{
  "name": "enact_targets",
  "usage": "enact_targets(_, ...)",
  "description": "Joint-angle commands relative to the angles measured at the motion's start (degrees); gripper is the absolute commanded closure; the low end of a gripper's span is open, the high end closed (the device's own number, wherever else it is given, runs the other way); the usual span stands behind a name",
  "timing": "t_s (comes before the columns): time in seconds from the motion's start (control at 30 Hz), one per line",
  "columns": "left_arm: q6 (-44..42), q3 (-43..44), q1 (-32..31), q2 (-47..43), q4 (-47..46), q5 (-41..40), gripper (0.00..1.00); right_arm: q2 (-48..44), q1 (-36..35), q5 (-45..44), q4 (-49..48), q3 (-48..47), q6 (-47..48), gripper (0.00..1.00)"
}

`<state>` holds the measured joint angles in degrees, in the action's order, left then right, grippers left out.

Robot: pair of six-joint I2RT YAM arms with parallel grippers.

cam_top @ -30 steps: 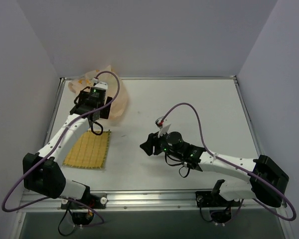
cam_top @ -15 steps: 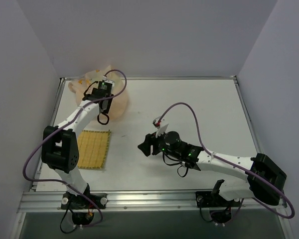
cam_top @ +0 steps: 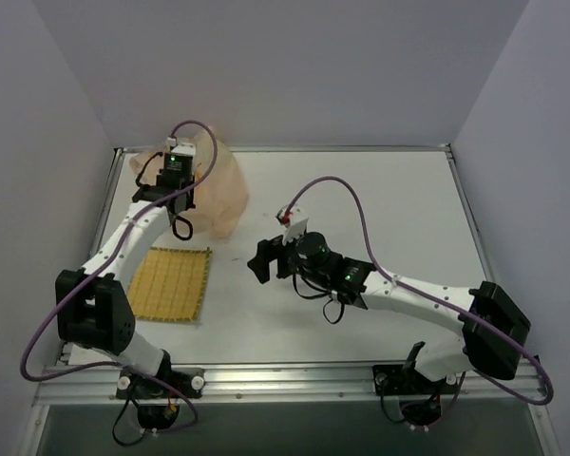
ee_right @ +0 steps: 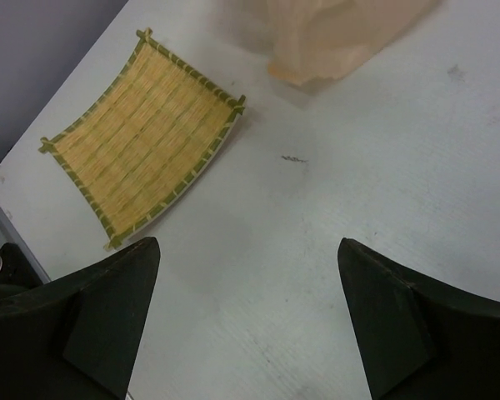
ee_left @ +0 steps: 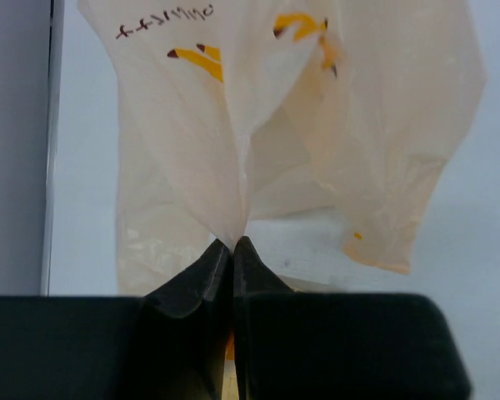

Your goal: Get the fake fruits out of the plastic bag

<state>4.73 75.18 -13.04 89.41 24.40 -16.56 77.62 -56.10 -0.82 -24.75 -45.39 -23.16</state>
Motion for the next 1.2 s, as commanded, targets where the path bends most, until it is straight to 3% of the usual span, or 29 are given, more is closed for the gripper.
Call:
enact_targets(0.0, 8.44, 0.24, 0.91, -8.01, 0.29, 9.16, 0.98, 4.97, -0.77, -4.98, 4.44, -9.07, 3.02, 0.15)
enact_targets(0.23, 12.76, 0.50, 4.07, -15.04, 3.54, 15.15, 0.98, 20.62, 1.07, -8.40, 7.96, -27.17, 9.26, 0.14)
enact_targets(0.57, 13.99, -4.07, 6.09, -21.29, 4.42, 11.38, 0.98, 39.87, 7.84, -12.02, 12.80, -45.65, 12.43, 0.05)
enact_targets(0.63, 15.30, -4.25, 7.23, -21.55, 4.16, 11.11, 0.98, 43.91, 8.55, -10.35, 13.76, -47.68, 12.43, 0.09)
enact_targets(0.67, 16.09, -4.51, 7.85, -21.55, 3.12, 11.37, 0.98, 46.19, 8.63, -9.82, 14.11, -49.87, 12.52, 0.22)
enact_targets(0.73, 18.37, -4.78, 10.82, -21.47, 1.71, 14.69, 0.98, 47.61, 8.63, -7.01, 14.29, -51.81, 12.26, 0.33)
enact_targets(0.77, 18.82, -4.78, 11.62, -21.38, 1.27, 15.49, 0.98, 47.79, 8.55, -5.96, 14.29, -52.43, 12.17, 0.43)
enact_targets(0.8, 19.08, -4.78, 12.24, -21.29, 0.83, 16.02, 0.98, 47.97, 8.63, -4.90, 14.29, -53.57, 12.00, 0.44)
enact_targets(0.83, 19.17, -4.78, 12.68, -21.03, 0.73, 16.29, 0.98, 48.06, 8.63, -3.15, 14.29, -54.10, 11.82, 0.44)
enact_targets(0.93, 19.17, -5.47, 12.77, -21.02, 1.00, 16.56, 0.98, 47.45, 8.37, -0.07, 14.21, -54.03, 10.95, 0.31)
enact_targets(0.97, 19.09, -5.91, 12.77, -21.29, 0.74, 16.56, 0.98, 46.83, 8.28, 2.12, 14.29, -53.41, 10.51, 0.22)
enact_targets(1.17, 18.03, -8.11, 14.53, -22.52, 1.17, 14.80, 0.98, 44.28, 8.28, 9.51, 4.03, -41.04, 3.93, 0.20)
